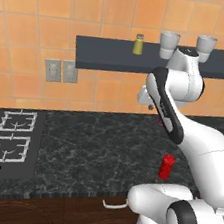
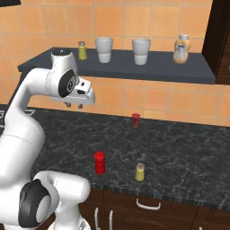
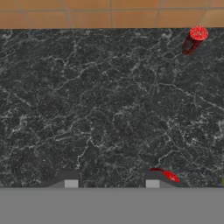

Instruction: Put the shaker and condiment bottle from the counter next to their counterparts in the cabinet.

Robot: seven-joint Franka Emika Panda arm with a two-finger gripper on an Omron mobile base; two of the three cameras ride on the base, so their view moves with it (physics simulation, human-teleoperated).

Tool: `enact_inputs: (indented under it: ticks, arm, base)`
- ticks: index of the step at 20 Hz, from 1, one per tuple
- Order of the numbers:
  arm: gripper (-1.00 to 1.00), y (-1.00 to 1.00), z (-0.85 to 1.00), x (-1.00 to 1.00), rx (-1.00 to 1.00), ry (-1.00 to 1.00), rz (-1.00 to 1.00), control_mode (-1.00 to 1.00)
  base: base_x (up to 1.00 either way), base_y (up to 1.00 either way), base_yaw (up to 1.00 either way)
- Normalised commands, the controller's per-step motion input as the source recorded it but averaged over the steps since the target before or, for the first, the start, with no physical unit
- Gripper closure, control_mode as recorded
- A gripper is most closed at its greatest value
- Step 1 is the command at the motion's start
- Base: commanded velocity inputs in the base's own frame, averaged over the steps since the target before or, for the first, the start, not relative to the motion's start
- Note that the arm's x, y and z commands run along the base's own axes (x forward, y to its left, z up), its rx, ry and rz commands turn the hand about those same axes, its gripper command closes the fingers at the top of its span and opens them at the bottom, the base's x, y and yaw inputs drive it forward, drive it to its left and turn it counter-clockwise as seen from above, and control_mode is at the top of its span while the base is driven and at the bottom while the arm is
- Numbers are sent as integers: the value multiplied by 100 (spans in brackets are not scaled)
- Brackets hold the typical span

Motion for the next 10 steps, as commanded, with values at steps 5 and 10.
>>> enact_inputs:
  ticks: [5,10]
  arm:
    - [-100,0,-2,-11,0,0,-3,-100]
    - [-100,-2,-19,-15,0,-8,-18,-100]
  base:
    - [0,0,0]
    - [0,0,0]
